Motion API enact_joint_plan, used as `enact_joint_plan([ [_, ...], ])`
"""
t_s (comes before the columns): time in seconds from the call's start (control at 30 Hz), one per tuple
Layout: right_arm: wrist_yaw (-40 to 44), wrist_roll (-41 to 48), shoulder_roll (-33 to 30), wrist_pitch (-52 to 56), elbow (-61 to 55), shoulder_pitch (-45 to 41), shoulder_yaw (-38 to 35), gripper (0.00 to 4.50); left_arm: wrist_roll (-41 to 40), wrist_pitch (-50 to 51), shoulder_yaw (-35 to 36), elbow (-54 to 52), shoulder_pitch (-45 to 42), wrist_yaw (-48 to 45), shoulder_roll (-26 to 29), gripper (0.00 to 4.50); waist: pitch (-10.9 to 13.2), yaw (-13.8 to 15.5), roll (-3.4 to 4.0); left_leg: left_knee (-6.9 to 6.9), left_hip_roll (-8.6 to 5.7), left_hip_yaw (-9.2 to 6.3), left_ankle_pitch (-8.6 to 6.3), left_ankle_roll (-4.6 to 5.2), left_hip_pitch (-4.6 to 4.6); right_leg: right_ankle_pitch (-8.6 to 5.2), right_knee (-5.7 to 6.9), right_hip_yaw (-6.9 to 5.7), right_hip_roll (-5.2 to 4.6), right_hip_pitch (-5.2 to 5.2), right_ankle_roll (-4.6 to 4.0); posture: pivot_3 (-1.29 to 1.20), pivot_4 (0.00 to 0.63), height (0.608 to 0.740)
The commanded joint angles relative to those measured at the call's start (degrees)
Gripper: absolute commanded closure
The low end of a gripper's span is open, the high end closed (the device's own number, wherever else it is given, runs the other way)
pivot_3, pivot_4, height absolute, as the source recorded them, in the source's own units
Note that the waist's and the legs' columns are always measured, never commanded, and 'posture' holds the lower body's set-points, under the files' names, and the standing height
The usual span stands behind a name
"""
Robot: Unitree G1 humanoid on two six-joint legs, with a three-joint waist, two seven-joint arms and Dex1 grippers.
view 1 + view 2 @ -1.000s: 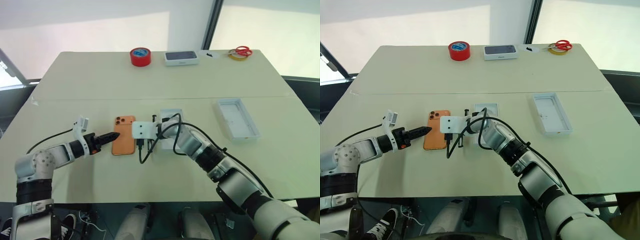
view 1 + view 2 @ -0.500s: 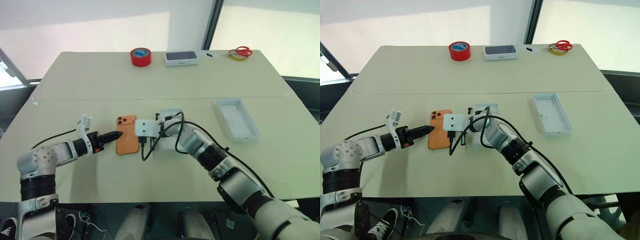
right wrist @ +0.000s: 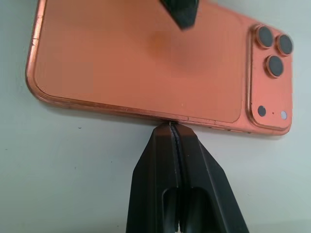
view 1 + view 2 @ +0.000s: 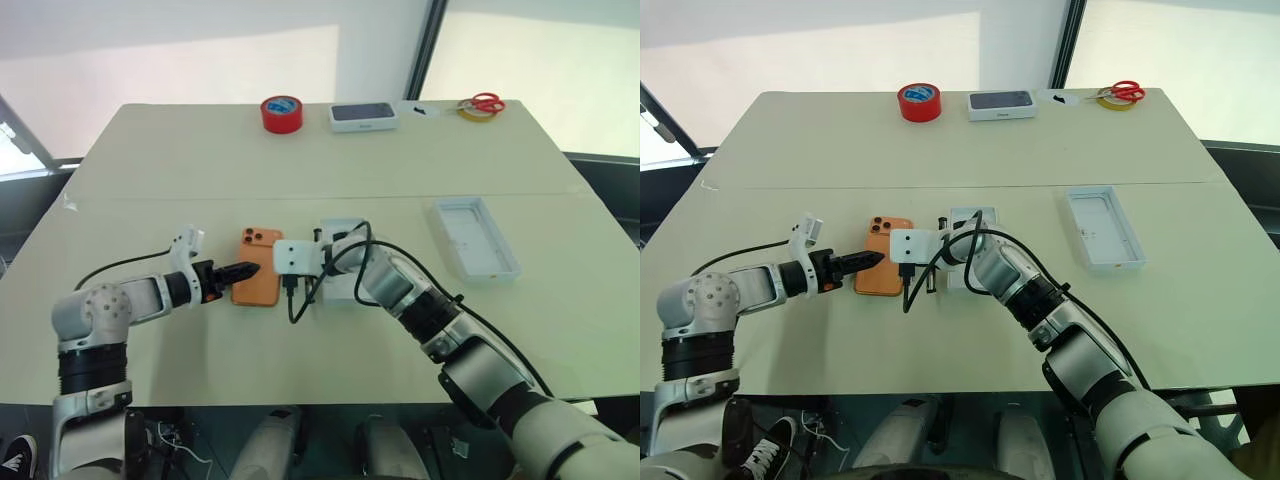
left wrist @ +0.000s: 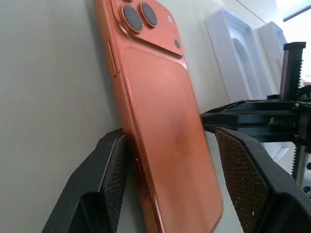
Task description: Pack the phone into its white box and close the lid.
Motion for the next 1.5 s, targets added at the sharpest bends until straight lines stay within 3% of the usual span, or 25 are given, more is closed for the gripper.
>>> enact_joint_plan([
  [0.03, 0.55, 0.34, 1.56, -0.36, -0.53, 0.40, 1.14, 4.47, -1.61, 4.24, -1.31, 0.05, -0.91, 1.15, -2.35, 1.56, 0.00, -0.10, 0.00, 0.00, 0.00, 0.00, 0.00, 0.00, 0.00, 0.00, 0.00, 0.00, 0.00, 0.00, 0.00, 0.00, 0.150, 0.736],
  [0.43, 0.34, 0.21, 1.21, -0.35, -0.66, 0.38, 0.74, 4.47, -3.03, 1.23, 4.39, 7.60, -0.24, -1.96, -1.05, 1.56, 0.00, -0.44, -0.01, -0.01, 0.03, 0.00, 0.01, -0.02, 0.00, 0.00, -0.01, 0.01, 0.02, -0.02, 0.00, 0.00, 0.150, 0.736],
  [0.53, 0.38, 0.20, 1.19, -0.47, -0.83, 0.43, 0.79, 4.50, -3.64, 1.19, 4.71, 8.92, -0.15, -2.32, -1.30, 2.44, 0.00, -0.49, -0.02, -0.01, 0.03, 0.00, 0.01, -0.02, 0.00, 0.00, -0.01, 0.01, 0.02, -0.03, 0.00, 0.00, 0.150, 0.736],
  [0.67, 0.20, 0.21, 1.19, -0.46, -0.88, 0.45, 0.61, 4.50, -4.74, 2.22, 6.05, 10.25, -0.21, -1.93, -2.03, 4.33, -0.01, -0.50, -0.05, -0.02, 0.04, 0.00, 0.01, -0.02, 0.00, 0.00, -0.01, 0.01, 0.02, -0.04, 0.00, 0.00, 0.150, 0.736],
  [0.93, -2.47, 3.35, 1.67, -2.41, -1.04, 0.15, -3.28, 4.50, -8.32, 3.39, 10.13, 11.91, -0.32, -1.48, -2.52, 4.47, 0.00, -0.59, -0.05, -0.04, 0.05, -0.01, 0.02, -0.03, 0.00, 0.00, -0.01, 0.02, 0.03, -0.05, 0.00, 0.00, 0.150, 0.736],
  [1.07, 3.73, 13.90, 0.68, 2.75, -6.66, 2.08, -10.36, 4.50, -12.01, 3.87, 15.53, 12.18, -1.93, 0.46, -4.29, 4.47, 0.06, -0.50, -0.10, -0.05, 0.06, -0.01, 0.02, -0.04, -0.02, 0.00, -0.01, 0.01, 0.03, -0.06, 0.00, 0.00, 0.150, 0.736],
  [1.23, 11.81, 22.06, -5.78, 3.68, -16.63, 6.31, -13.93, 2.27, -16.83, 4.85, 19.25, 9.24, -1.32, 2.08, -6.89, 4.50, 0.12, -0.20, -0.20, -0.02, 0.05, -0.02, 0.00, -0.01, -0.08, 0.00, -0.07, -0.02, 0.00, -0.06, 0.01, 0.00, 0.150, 0.736],
  [1.37, 17.17, 23.59, -15.23, -3.20, -24.46, 12.43, -14.82, 0.29, -18.33, 2.17, 21.23, 7.63, -0.91, 5.15, -9.49, 4.50, 0.13, 0.11, -0.23, 0.01, 0.04, -0.01, -0.01, 0.01, -0.12, 0.01, -0.11, -0.03, -0.04, -0.04, 0.02, 0.00, 0.150, 0.736],
  [1.4, 18.23, 24.19, -17.37, -3.96, -26.02, 14.06, -15.09, 0.06, -18.72, 1.55, 20.99, 6.57, -0.67, 5.36, -9.98, 4.50, 0.16, 0.01, -0.27, 0.03, 0.04, -0.01, -0.02, 0.02, -0.15, 0.01, -0.15, -0.05, -0.06, -0.04, 0.02, 0.00, 0.150, 0.736],
  [1.5, 18.66, 23.24, -22.39, -8.01, -27.13, 17.58, -15.19, 0.06, -17.52, -0.82, 17.69, 2.41, 1.21, 4.76, -10.79, 4.50, 0.19, -0.37, -0.32, 0.05, 0.05, 0.01, -0.03, 0.04, -0.19, 0.00, -0.18, -0.04, -0.08, -0.04, 0.02, 0.00, 0.150, 0.736],
])
